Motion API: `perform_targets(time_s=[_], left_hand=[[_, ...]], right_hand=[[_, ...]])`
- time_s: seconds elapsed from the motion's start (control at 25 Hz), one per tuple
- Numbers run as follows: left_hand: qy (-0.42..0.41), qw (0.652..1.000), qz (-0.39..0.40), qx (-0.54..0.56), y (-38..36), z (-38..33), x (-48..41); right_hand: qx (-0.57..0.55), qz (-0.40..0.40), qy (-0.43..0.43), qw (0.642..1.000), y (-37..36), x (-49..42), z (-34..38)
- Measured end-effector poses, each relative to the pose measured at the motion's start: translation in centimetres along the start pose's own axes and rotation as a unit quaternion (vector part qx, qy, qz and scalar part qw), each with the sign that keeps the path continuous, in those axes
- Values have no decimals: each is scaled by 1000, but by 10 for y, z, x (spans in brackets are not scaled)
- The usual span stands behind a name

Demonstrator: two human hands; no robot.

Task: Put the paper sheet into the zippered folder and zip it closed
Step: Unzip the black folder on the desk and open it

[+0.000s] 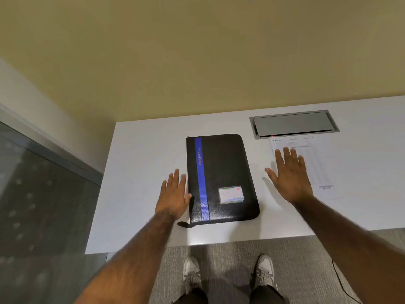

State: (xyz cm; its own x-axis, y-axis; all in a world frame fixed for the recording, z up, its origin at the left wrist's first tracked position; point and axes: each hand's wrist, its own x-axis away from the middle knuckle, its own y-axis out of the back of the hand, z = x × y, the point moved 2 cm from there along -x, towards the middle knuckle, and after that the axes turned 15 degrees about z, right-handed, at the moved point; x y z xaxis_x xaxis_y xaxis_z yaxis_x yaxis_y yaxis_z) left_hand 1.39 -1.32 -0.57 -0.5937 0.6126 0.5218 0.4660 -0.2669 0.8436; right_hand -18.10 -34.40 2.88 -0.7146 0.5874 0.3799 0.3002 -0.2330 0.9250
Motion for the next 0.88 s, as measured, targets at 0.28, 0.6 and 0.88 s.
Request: perform_targets(time_s=[0.28, 0.6, 0.88], left_hand=[[-39, 992, 117, 12, -38, -11, 11], [-4, 996, 67, 64, -49, -38, 11], [55, 973, 28, 221, -17, -31, -54]], right_hand=[[40, 45, 7, 998, -55, 18, -20], [-20, 166, 110, 980, -72, -8, -11], [-318, 193, 45, 927, -29, -93, 34]])
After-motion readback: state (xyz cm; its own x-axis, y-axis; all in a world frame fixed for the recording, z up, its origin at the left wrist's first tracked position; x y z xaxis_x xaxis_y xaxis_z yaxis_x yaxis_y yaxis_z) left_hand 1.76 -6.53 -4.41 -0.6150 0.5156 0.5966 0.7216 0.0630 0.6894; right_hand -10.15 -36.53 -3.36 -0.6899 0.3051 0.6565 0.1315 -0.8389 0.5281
